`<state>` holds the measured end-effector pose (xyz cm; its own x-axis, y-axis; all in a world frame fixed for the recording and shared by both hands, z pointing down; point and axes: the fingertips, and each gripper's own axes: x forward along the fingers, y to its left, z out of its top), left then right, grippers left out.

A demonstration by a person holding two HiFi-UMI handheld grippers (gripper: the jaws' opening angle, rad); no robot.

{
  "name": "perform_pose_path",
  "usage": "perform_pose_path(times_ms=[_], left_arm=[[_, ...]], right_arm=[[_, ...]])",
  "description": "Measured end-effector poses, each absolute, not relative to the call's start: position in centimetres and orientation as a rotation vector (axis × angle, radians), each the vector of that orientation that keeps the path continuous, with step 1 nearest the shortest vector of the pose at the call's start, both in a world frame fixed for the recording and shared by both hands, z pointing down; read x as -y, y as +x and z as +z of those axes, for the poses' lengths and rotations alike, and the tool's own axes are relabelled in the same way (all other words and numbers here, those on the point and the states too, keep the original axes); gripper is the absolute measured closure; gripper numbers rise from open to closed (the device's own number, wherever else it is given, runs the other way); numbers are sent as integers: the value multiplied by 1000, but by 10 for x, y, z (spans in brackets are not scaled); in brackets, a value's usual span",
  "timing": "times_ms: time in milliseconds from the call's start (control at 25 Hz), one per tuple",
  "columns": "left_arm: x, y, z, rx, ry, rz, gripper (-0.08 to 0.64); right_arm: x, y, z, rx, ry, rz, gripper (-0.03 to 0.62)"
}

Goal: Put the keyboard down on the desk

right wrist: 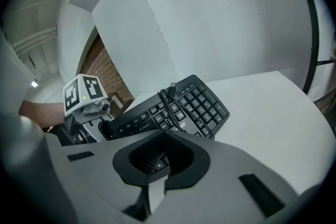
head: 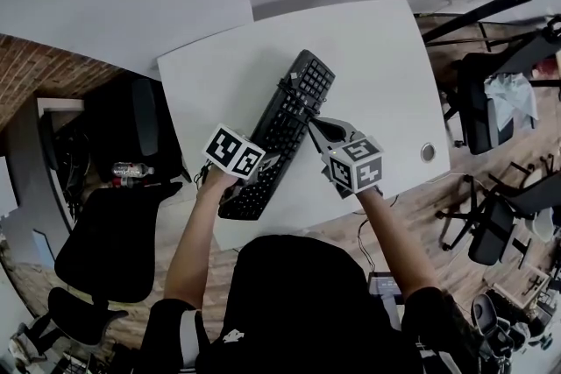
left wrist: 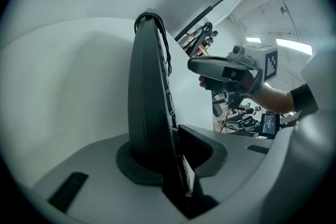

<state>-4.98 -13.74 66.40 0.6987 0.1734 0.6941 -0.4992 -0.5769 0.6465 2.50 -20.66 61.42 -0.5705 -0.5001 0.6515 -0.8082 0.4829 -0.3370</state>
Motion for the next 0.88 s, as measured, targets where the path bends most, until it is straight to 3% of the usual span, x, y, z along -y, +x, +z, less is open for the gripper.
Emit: perform_pose_path(times_ms=[800,880], left_arm=[[145,-58,673,272,2021,970,379],[145,-59,674,274,2022,973,371]], right_arm=[[201,-3,642,2236,908,749,549],[203,-6,641,2237,883,725,524]])
